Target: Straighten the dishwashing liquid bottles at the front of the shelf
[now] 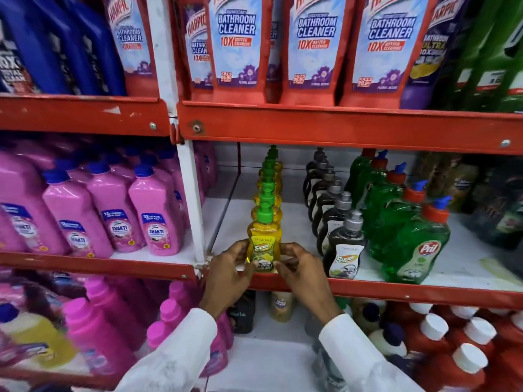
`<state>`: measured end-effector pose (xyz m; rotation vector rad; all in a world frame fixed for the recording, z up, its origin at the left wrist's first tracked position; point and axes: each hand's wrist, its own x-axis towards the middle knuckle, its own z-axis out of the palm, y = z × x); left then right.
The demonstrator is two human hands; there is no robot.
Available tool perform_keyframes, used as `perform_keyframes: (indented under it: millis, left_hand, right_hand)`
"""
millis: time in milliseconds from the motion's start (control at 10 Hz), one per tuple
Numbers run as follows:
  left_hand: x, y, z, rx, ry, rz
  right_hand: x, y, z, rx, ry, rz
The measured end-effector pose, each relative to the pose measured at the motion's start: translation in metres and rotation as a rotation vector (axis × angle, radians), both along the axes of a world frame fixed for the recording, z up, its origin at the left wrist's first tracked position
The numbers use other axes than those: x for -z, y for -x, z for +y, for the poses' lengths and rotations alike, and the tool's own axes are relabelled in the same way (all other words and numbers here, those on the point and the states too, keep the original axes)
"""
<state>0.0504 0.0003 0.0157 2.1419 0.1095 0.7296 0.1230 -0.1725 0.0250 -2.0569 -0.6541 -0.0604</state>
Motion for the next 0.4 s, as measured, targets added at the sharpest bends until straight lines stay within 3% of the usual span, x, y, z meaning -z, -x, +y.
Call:
perform_keyframes:
  millis: [400]
  left_hand:
    - [-0.002, 0.002, -0.002, 0.056, 0.053, -0.015]
  right_hand:
    - [-0.009, 0.013, 0.000, 0.090, -0.061, 0.035]
